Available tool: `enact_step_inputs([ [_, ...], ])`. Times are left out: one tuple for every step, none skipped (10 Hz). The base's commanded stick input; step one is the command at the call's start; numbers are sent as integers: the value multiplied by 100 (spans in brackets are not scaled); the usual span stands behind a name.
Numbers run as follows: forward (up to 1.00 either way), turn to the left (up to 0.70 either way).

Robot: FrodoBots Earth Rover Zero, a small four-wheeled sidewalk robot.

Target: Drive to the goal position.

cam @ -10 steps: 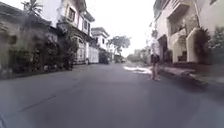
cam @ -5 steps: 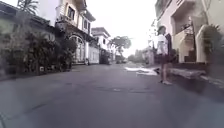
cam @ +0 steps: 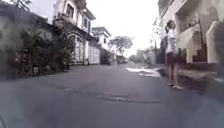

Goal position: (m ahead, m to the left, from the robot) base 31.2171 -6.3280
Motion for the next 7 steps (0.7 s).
enact_step_inputs([
  [100, 0],
  [100, 0],
  [100, -3],
  [100, -20],
  [100, -40],
  [100, -40],
  [100, -40],
])
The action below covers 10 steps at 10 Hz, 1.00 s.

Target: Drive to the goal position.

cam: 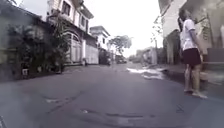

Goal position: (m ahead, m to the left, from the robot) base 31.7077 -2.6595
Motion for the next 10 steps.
enact_step_inputs([
  [100, -40],
  [100, -40],
  [100, -40],
  [100, -40],
  [100, -40],
  [100, -35],
  [100, -4],
  [100, 0],
  [100, 0],
  [100, 0],
])
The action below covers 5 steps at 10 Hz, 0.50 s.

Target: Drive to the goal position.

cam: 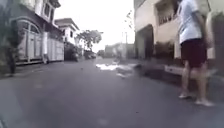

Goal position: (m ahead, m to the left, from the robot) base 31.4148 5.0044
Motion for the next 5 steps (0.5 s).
enact_step_inputs([
  [100, 0],
  [100, 0],
  [100, 0],
  [100, 0],
  [100, 0],
])
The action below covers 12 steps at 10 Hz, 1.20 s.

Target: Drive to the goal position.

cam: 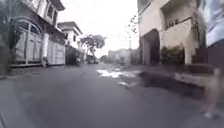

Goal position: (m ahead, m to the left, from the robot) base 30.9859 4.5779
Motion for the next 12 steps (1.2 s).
enact_step_inputs([
  [100, 0],
  [100, 0],
  [100, 0],
  [100, 0],
  [100, 0],
  [100, 0],
  [100, 0],
  [100, 0],
  [100, 0],
  [100, 0],
  [100, 0],
  [100, 0],
])
